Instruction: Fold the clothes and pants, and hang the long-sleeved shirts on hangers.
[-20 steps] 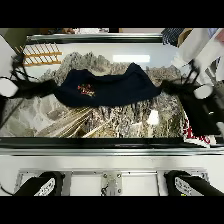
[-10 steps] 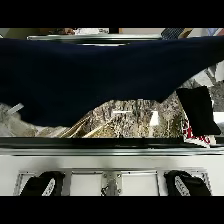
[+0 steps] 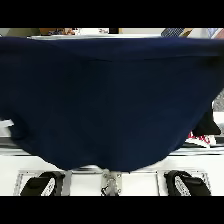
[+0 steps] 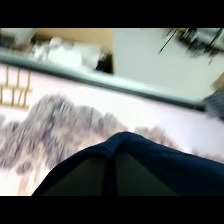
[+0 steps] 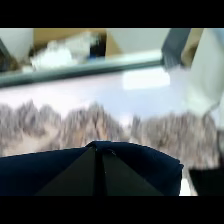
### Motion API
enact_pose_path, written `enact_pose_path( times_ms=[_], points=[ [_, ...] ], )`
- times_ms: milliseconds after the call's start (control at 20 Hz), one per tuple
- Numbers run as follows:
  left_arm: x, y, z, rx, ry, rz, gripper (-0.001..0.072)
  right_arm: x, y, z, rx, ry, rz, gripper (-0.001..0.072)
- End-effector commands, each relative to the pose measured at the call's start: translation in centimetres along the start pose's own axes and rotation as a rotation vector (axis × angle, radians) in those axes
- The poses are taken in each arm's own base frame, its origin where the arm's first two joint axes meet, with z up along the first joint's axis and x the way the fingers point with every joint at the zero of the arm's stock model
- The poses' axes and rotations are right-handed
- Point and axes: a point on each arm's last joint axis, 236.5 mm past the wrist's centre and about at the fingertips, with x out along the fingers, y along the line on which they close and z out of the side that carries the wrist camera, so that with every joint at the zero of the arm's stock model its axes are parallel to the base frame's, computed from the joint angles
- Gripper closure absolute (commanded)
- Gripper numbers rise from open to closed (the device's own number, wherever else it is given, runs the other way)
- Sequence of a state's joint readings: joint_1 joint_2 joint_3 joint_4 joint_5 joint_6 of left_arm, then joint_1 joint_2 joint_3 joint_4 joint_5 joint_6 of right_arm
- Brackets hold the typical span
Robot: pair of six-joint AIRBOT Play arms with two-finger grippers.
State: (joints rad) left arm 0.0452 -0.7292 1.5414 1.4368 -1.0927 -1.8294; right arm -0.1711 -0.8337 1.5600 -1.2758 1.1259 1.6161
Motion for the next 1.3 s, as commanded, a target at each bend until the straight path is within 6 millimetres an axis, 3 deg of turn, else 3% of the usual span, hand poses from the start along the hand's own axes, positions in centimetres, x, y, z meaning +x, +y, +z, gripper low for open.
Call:
enact_pose_path(
  times_ms=[0, 150, 300, 400, 550, 700, 900, 1050, 1250],
  points=[
    [11.3, 5.4, -8.9, -0.073, 0.305, 0.116, 0.0700, 8.2, -3.0, -7.4, 0.045, 0.339, -0.034, 0.0695],
    [20.0, 6.9, -18.2, -0.126, 0.524, 0.090, 0.0700, 17.5, -5.0, -14.6, 0.048, 0.564, -0.032, 0.0696],
    [26.5, 8.5, -24.7, -0.138, 0.639, 0.108, 0.0699, 24.6, -6.6, -20.5, 0.095, 0.677, -0.044, 0.0696],
    [29.4, 9.5, -27.3, -0.147, 0.701, 0.125, 0.0699, 27.7, -7.1, -22.4, 0.127, 0.683, -0.039, 0.0695],
    [32.4, 9.9, -28.6, -0.164, 0.728, 0.123, 0.0699, 30.9, -7.2, -22.8, 0.190, 0.618, -0.020, 0.0696],
    [33.8, 10.2, -27.8, -0.168, 0.707, 0.118, 0.0699, 31.8, -7.6, -21.8, 0.204, 0.557, -0.031, 0.0695],
    [32.7, 12.2, -27.1, -0.159, 0.731, 0.134, 0.0699, 30.5, -9.4, -21.4, 0.154, 0.572, -0.093, 0.0695],
    [30.9, 12.7, -29.0, -0.110, 0.766, 0.129, 0.0699, 29.3, -10.4, -23.0, 0.091, 0.647, -0.135, 0.0696],
    [28.7, 13.8, -33.1, -0.128, 0.823, 0.160, 0.0699, 28.9, -10.0, -26.1, 0.073, 0.720, -0.140, 0.0696]
  ],
)
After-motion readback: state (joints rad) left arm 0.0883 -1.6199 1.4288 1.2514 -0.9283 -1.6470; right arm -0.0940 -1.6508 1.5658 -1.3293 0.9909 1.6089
